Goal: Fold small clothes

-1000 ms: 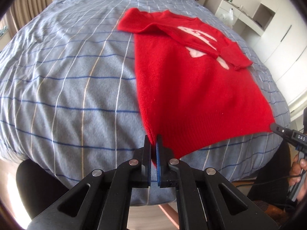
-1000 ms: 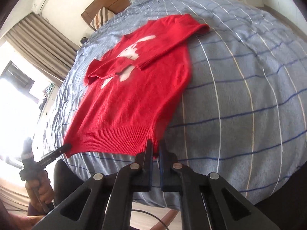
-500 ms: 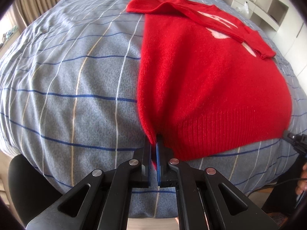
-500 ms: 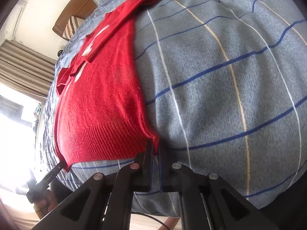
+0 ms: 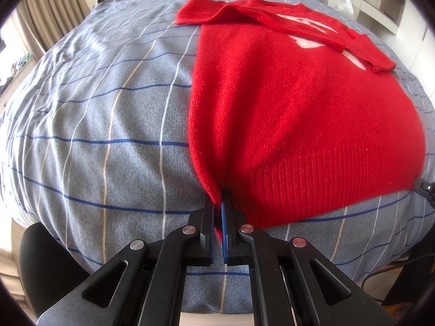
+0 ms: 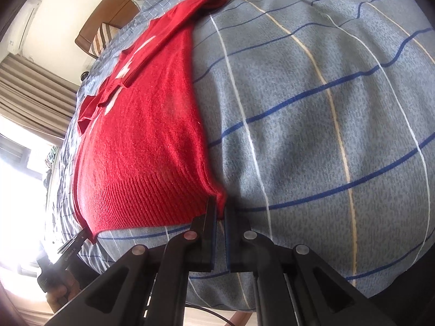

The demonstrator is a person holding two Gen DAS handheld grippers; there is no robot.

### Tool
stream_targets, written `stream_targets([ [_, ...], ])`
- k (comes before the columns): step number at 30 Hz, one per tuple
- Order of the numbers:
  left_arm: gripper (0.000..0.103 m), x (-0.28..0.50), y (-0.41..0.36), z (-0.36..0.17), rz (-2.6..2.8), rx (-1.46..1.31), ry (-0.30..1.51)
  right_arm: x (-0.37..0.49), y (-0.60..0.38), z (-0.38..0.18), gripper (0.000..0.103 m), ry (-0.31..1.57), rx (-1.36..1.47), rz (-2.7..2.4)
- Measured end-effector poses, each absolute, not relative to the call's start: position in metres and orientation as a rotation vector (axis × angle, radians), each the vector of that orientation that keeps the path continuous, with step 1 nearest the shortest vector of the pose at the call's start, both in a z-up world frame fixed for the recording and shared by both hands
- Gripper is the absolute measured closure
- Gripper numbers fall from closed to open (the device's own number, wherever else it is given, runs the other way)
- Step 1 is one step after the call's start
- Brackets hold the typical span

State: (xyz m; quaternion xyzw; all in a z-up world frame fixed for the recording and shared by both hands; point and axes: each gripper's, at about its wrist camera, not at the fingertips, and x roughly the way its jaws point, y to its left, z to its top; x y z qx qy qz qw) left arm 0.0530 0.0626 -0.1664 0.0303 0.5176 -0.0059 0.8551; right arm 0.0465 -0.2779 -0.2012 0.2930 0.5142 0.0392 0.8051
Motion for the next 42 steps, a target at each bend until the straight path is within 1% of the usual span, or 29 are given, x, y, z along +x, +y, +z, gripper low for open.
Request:
stream_targets([
  [3, 0.099, 0.050, 0.058, -0.165, 0.001, 0.093, 1.083, 0.041, -0.280, -0.200, 0.099, 1.097, 0.611, 0.079],
  [5, 0.095, 0.048, 0.053, -0.164, 0.019, 0.132, 1.077, 0.039, -0.278, -0.199, 0.099, 1.102, 0.600, 0.077],
  [7, 0.086, 0.046, 0.050, -0.162, 0.034, 0.170, 1.079, 0.035, -0.278, -0.199, 0.095, 1.120, 0.594, 0.075],
  [8, 0.077, 0.045, 0.049, -0.161, 0.041, 0.185, 1.082, 0.033, -0.279, -0.198, 0.092, 1.135, 0.586, 0.070],
  [9, 0.070, 0.043, 0.050, -0.159, 0.050, 0.197, 1.091, 0.029, -0.279, -0.197, 0.091, 1.156, 0.564, 0.061],
  [10, 0.058, 0.039, 0.052, -0.155, 0.058, 0.197, 1.100, 0.025, -0.280, -0.194, 0.091, 1.174, 0.526, 0.048],
  [11, 0.051, 0.034, 0.057, -0.151, 0.063, 0.182, 1.103, 0.021, -0.280, -0.187, 0.091, 1.184, 0.466, 0.034],
  [12, 0.049, 0.030, 0.063, -0.144, 0.065, 0.159, 1.100, 0.019, -0.279, -0.176, 0.090, 1.176, 0.389, 0.020],
  [13, 0.048, 0.026, 0.070, -0.137, 0.069, 0.133, 1.091, 0.018, -0.278, -0.160, 0.087, 1.148, 0.292, 0.008],
  [14, 0.043, 0.024, 0.075, -0.131, 0.077, 0.112, 1.076, 0.020, -0.275, -0.141, 0.084, 1.108, 0.195, 0.003],
  [15, 0.038, 0.024, 0.081, -0.125, 0.091, 0.095, 1.057, 0.025, -0.270, -0.122, 0.071, 1.059, 0.110, 0.009],
  [16, 0.037, 0.026, 0.085, -0.120, 0.107, 0.080, 1.034, 0.034, -0.264, -0.102, 0.052, 1.005, 0.040, 0.028],
  [18, 0.037, 0.035, 0.093, -0.113, 0.132, 0.048, 0.983, 0.057, -0.245, -0.070, 0.037, 0.897, -0.068, 0.112],
  [19, 0.036, 0.041, 0.096, -0.111, 0.149, 0.035, 0.965, 0.071, -0.231, -0.060, 0.037, 0.846, -0.127, 0.162],
  [21, 0.036, 0.048, 0.102, -0.109, 0.176, 0.007, 0.923, 0.107, -0.200, -0.058, 0.037, 0.798, -0.265, 0.256],
  [24, 0.036, 0.048, 0.107, -0.117, 0.229, -0.004, 0.880, 0.160, -0.166, -0.088, 0.038, 0.830, -0.338, 0.410],
  [27, 0.036, 0.040, 0.114, -0.134, 0.273, 0.005, 0.871, 0.203, -0.153, -0.129, 0.039, 0.886, -0.354, 0.412],
  [29, 0.036, 0.040, 0.121, -0.148, 0.298, 0.006, 0.925, 0.221, -0.163, -0.149, 0.057, 0.924, -0.288, 0.392],
  [30, 0.036, 0.040, 0.126, -0.151, 0.300, -0.017, 0.949, 0.225, -0.174, -0.150, 0.081, 0.927, -0.211, 0.383],
  [31, 0.036, 0.039, 0.130, -0.149, 0.296, -0.047, 0.950, 0.226, -0.190, -0.146, 0.097, 0.925, -0.144, 0.361],
  [33, 0.034, 0.042, 0.136, -0.148, 0.300, -0.083, 0.937, 0.225, -0.225, -0.131, 0.097, 0.897, -0.002, 0.340],
  [35, 0.034, 0.045, 0.136, -0.152, 0.307, -0.089, 0.948, 0.219, -0.266, -0.108, 0.098, 0.839, 0.069, 0.253],
  [38, 0.034, 0.046, 0.131, -0.156, 0.306, -0.084, 0.967, 0.208, -0.355, -0.074, 0.097, 0.758, 0.233, 0.106],
  [40, 0.034, 0.043, 0.128, -0.155, 0.307, -0.072, 0.957, 0.195, -0.418, -0.061, 0.097, 0.724, 0.323, -0.010],
  [42, 0.034, 0.042, 0.126, -0.154, 0.308, -0.068, 0.954, 0.182, -0.475, -0.061, 0.097, 0.702, 0.407, -0.122],
])
